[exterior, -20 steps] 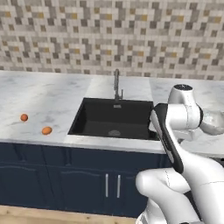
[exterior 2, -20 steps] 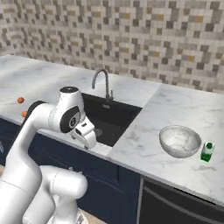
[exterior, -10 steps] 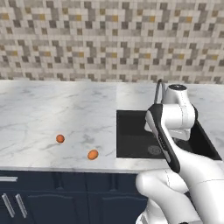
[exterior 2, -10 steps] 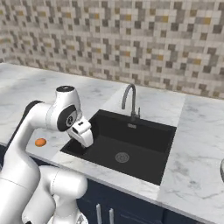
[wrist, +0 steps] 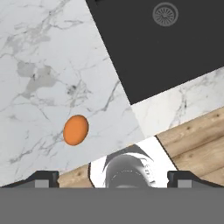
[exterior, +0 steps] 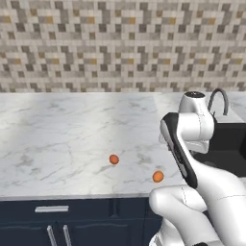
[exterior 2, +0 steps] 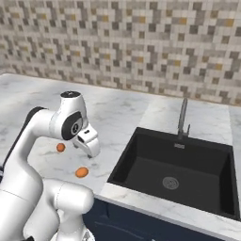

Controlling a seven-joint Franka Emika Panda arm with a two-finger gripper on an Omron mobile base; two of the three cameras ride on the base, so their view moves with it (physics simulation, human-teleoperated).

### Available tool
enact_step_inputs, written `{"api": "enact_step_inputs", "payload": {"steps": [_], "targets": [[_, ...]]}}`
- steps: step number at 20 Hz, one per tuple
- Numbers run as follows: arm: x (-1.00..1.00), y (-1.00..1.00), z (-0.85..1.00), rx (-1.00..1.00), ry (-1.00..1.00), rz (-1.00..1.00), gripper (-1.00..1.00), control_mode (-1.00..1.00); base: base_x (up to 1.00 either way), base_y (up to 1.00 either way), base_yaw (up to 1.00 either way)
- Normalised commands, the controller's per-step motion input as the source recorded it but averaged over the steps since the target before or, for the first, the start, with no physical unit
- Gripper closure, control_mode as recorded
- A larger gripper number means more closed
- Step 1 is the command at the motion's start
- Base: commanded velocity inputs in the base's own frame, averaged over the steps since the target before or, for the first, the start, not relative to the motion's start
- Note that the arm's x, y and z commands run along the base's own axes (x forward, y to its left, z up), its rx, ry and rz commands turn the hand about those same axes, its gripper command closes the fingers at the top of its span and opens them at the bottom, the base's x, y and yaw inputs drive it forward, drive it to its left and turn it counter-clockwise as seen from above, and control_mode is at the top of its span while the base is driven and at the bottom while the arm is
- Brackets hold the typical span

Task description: Gather the eggs and milk located in the vicinity of the sink area and place them right next to the bowl.

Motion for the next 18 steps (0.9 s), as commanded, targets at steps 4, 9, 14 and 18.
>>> {"api": "enact_step_inputs", "payload": {"steps": [4, 9, 14, 18], "targets": [[0.0, 0.0, 0.0, 0.0, 0.0, 0.0, -1.0, 1.0, 0.46, 0.47, -0.23], [0.0, 0.0, 0.0, 0.0, 0.0, 0.0, -1.0, 1.0, 0.0, 0.0, 0.0], [0.0, 0.0, 0.0, 0.0, 0.0, 0.0, -1.0, 1.0, 0.0, 0.0, 0.0], [0.44, 0.22, -0.38, 0.11, 0.17, 0.08, -1.0, -1.0, 0.0, 0.0, 0.0]]}}
